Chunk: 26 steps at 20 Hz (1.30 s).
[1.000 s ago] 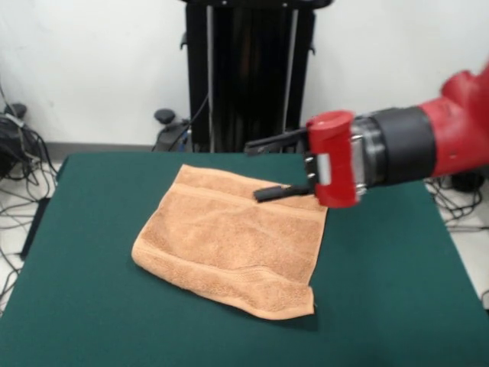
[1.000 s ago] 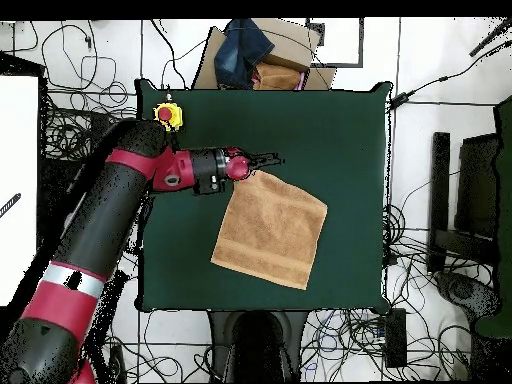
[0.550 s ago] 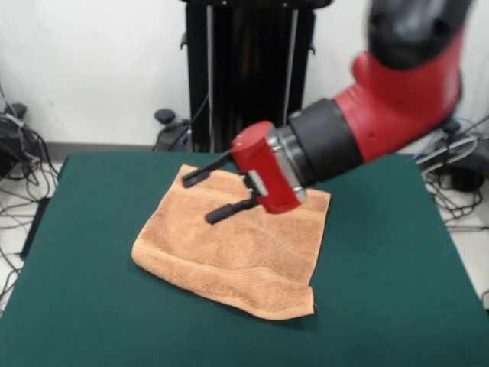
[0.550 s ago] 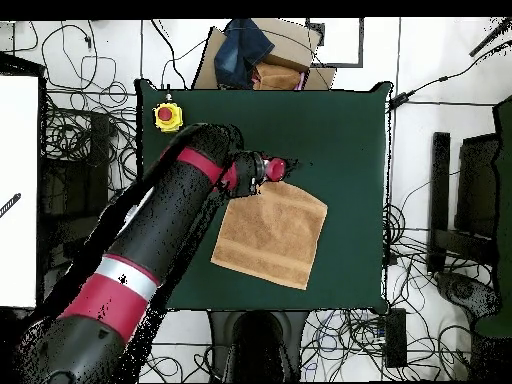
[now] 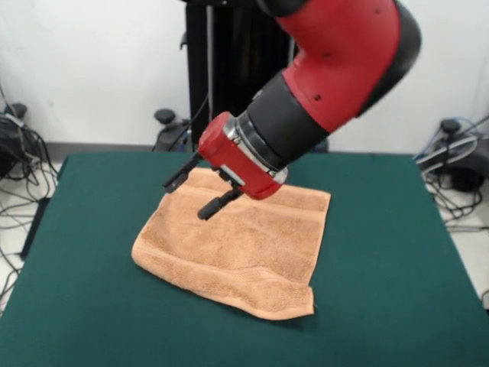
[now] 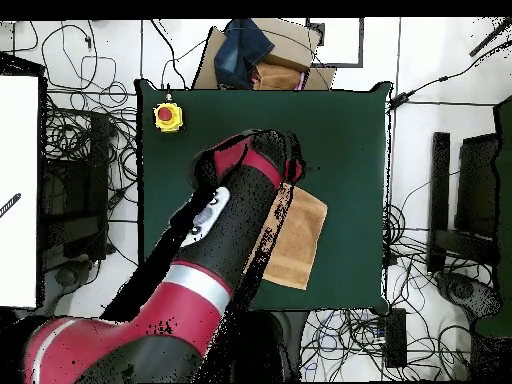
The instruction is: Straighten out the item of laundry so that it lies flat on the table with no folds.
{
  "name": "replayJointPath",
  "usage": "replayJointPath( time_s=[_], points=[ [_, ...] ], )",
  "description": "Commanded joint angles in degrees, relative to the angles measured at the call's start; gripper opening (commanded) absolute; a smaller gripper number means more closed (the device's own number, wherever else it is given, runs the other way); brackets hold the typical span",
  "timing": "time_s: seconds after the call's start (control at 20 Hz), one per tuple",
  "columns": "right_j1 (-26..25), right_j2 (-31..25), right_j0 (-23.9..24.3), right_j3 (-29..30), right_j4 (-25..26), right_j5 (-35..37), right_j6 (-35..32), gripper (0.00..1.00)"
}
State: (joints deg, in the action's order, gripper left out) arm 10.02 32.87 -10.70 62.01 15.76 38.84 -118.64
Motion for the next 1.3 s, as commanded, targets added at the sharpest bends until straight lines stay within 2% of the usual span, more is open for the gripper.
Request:
replayJointPath(
  time_s=[0.05,0.25,0.45,0.65,0.85,1.1,1.3],
  points=[
    [6.61,-23.27,6.89,12.36,-1.36,-7.95,13.67,1.0],
    [8.28,-31.15,12.54,15.65,-0.94,-10.81,17.01,1.0],
    [8.61,-36.12,16.55,17.23,0.81,-11.6,19.06,1.0],
    [9.22,-38.64,18.36,17.82,2.28,-10.8,19.3,1.0],
    [7.95,-35.81,15.94,15.13,4.53,-9.09,16.47,1.0],
    [8.82,-35.91,16.11,15.6,5.44,-6.84,16.43,1.0],
    [8.67,-33.24,14.21,14.36,7.3,-5.75,13.96,1.0]
  ],
)
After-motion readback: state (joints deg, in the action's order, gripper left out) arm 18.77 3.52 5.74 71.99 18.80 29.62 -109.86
